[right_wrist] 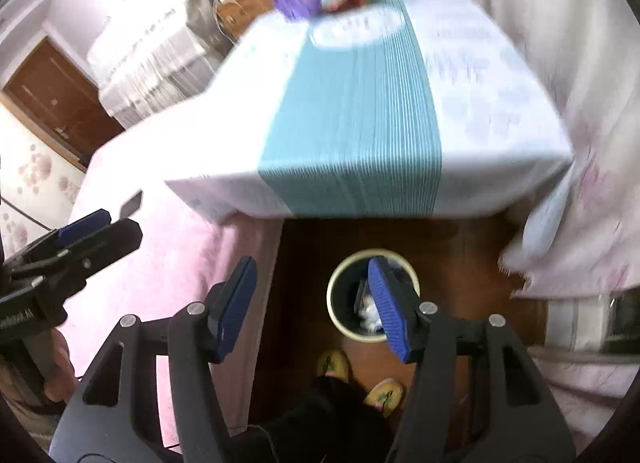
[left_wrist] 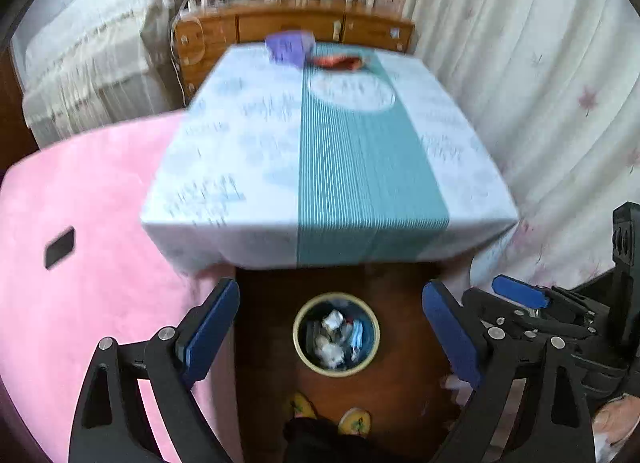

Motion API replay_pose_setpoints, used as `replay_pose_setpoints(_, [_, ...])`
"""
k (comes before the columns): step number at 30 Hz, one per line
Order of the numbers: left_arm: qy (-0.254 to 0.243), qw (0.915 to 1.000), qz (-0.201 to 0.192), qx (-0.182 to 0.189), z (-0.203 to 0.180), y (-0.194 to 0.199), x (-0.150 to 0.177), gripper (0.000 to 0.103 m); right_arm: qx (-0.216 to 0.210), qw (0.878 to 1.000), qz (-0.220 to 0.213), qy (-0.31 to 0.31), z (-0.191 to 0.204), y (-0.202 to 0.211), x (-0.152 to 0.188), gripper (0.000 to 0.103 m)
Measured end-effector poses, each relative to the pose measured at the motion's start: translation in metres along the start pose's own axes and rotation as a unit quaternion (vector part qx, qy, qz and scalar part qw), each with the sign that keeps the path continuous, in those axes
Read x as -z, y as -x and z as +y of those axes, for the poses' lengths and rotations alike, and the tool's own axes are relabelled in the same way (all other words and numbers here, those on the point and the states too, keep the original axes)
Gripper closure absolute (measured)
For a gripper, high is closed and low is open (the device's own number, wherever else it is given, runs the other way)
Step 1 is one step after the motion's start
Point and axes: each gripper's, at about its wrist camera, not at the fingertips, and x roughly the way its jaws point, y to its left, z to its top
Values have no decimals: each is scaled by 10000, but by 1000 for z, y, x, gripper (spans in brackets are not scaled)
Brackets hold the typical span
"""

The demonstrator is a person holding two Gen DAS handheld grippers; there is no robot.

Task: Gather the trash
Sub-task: 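Raise both tools back toward the table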

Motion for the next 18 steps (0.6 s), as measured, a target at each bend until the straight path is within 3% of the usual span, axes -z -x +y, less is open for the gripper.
replay_pose_setpoints(4, [-92, 9991, -298, -271, -5, 43, -33, 9, -121, 9983, -526, 202, 7, 55, -29, 48])
replay_pose_setpoints(9, [-59, 9973, -629, -374, -11, 81, -70, 9, -126, 9952, -851, 467, 10, 97, -58, 48])
replay_pose_setpoints(12, [-41, 9964, -748, -391, -8, 98, -92, 9, -57, 9941, -948, 523, 8, 107, -75, 48])
replay_pose_setpoints(18, [-26, 9951, -893, -421, 5, 92, -132, 9, 31, 9930, -1107, 413, -4, 112, -117, 48])
